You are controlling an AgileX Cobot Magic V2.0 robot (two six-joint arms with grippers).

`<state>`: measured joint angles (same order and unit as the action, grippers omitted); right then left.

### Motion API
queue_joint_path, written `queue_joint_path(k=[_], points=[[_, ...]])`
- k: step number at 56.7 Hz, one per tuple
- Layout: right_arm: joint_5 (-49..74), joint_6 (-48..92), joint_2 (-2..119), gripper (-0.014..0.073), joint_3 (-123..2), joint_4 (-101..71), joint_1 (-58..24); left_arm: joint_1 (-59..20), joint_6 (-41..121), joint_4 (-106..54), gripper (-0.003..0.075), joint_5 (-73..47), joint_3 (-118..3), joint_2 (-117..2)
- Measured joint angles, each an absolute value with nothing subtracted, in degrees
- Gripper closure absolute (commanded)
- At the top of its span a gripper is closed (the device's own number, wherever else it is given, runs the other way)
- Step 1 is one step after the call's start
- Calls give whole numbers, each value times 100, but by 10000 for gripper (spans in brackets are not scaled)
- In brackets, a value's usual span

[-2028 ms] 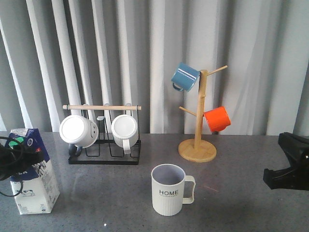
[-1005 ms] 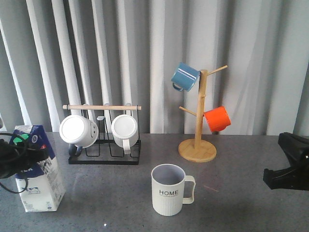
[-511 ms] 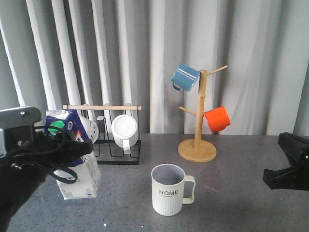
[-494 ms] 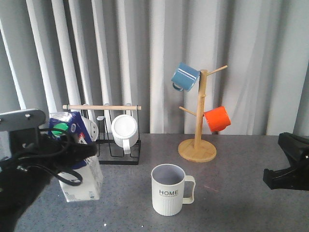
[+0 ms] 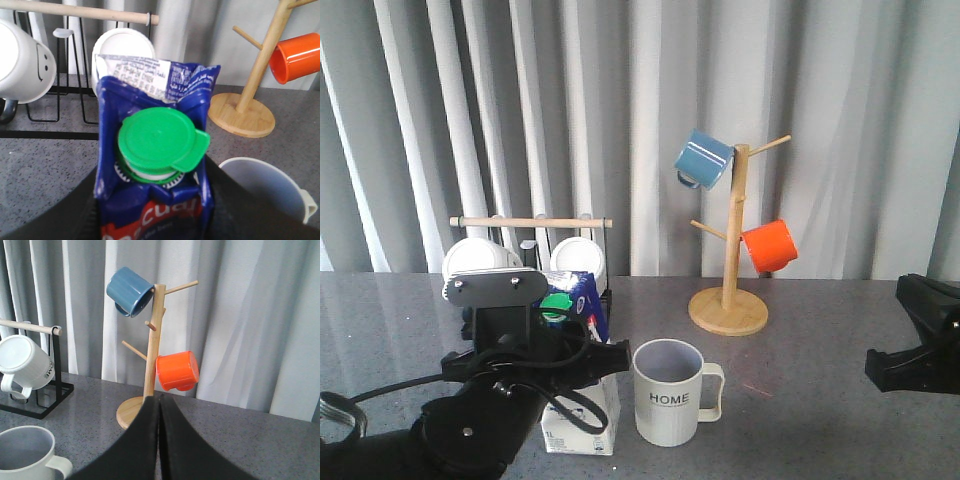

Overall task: Place milk next to cup
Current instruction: 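Lift the milk carton with the left gripper and carry it beside the mug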

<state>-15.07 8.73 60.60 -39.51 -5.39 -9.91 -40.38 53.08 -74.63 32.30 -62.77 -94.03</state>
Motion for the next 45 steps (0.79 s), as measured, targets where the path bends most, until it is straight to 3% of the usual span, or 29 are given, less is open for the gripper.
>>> queue_joint_path(k=[45], points=[[-1502, 873, 6060, 602, -3951, -539, -991, -4060, 5342, -7313, 520, 3550, -6462, -9781]])
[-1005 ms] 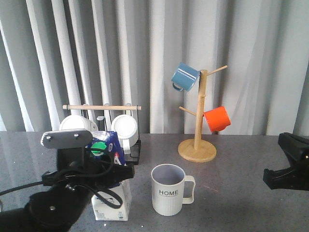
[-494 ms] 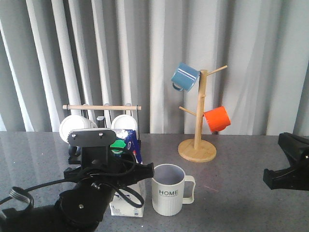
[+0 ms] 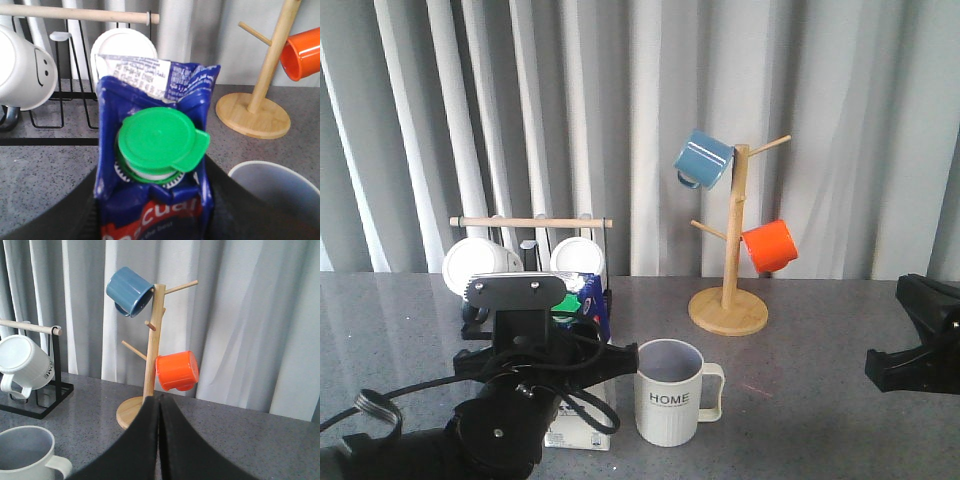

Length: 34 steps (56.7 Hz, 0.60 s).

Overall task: Place milk next to cup
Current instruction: 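Lift the milk carton with the left gripper and carry it beside the mug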

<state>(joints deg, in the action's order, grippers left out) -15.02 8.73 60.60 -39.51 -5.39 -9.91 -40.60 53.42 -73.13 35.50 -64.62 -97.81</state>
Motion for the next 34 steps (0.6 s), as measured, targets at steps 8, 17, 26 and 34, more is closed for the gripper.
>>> queue_joint_path(k=[8, 17, 26, 34], points=[[-1502, 873, 6060, 602, -3951, -539, -991, -4060, 5342, -7313, 517, 3621, -6462, -9781], [-1502, 873, 6060, 602, -3951, -539, -991, -4060, 5342, -7313, 498, 3596, -6484, -9807], [-1502, 873, 6060, 602, -3951, -539, -991, -4060, 5342, -7313, 467, 3489, -6665, -9927], [-1502, 873, 6060, 602, -3951, -539, -991, -4060, 5342, -7330, 461, 3415, -6821, -10005]])
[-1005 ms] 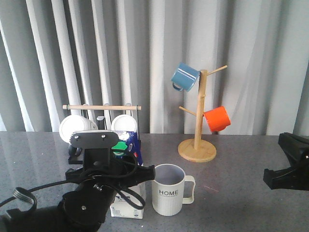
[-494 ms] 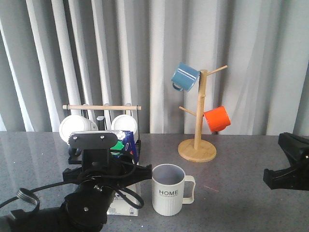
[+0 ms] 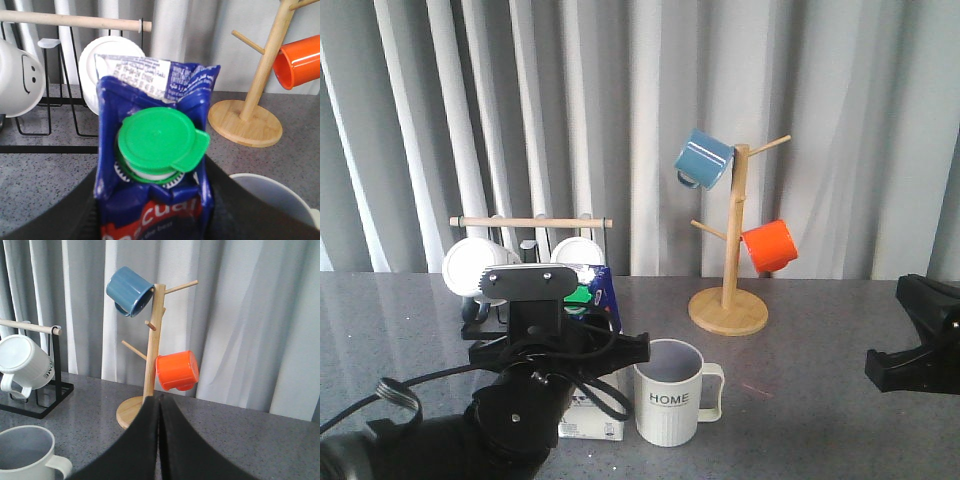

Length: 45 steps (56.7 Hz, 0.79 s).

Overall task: Place milk next to cup
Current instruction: 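Lift the milk carton with the left gripper and carry it beside the mug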

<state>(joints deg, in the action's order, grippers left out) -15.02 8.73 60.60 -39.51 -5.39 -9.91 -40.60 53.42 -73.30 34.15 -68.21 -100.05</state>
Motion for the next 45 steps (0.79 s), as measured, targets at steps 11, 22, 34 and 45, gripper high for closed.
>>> queue_joint_path(k=[11, 22, 34, 45], points=[[-1502, 873, 6060, 602, -3951, -539, -991, -4060, 5342, -7336, 428, 3296, -6864, -10099], [-1502, 873, 6060, 602, -3951, -539, -991, -4060, 5342, -7342, 305, 3294, -6864, -10126], [-1502, 873, 6060, 602, -3951, -539, -991, -4060, 5342, -7342, 230, 3294, -6864, -10126], [-1502, 873, 6060, 602, -3951, -539, -991, -4060, 5342, -7342, 230, 3294, -6864, -10126]])
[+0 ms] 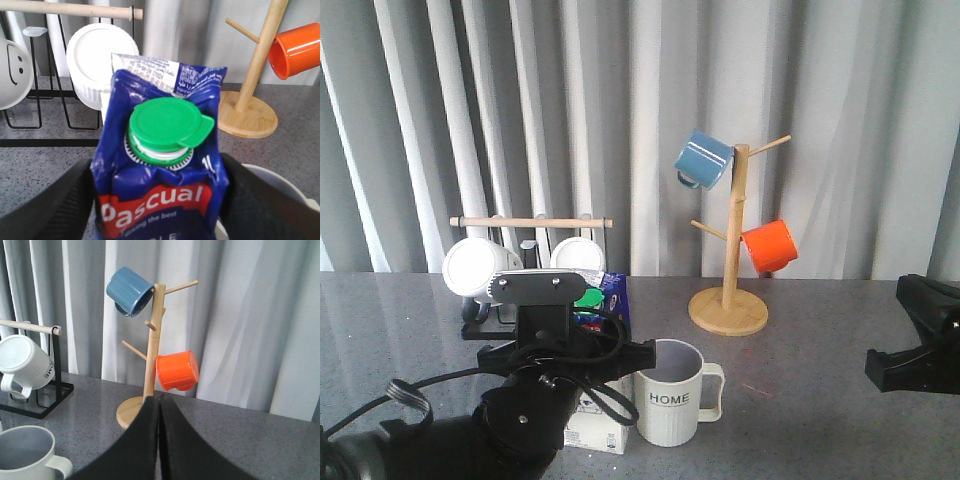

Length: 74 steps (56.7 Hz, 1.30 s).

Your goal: Place milk next to cup

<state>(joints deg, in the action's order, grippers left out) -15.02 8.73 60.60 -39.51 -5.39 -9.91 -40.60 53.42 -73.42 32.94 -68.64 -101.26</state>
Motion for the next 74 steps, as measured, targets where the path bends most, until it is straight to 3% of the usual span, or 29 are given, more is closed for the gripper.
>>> queue_joint_path(k=[36, 44, 55, 74], points=[[-1502, 873, 6060, 602, -3951, -539, -991, -4060, 5342, -7088, 255, 3299, -6864, -9504], [-1502, 873, 6060, 602, -3951, -539, -991, -4089, 5342, -6746, 365, 3294, -6864, -9091], [-1502, 873, 6060, 602, -3951, -539, -991, -4106, 5342, -6476, 729, 3379, -6864, -8468], [-1502, 873, 6060, 602, -3951, -539, -991, -4108, 5449, -6257, 728, 3470, -6864, -7908]])
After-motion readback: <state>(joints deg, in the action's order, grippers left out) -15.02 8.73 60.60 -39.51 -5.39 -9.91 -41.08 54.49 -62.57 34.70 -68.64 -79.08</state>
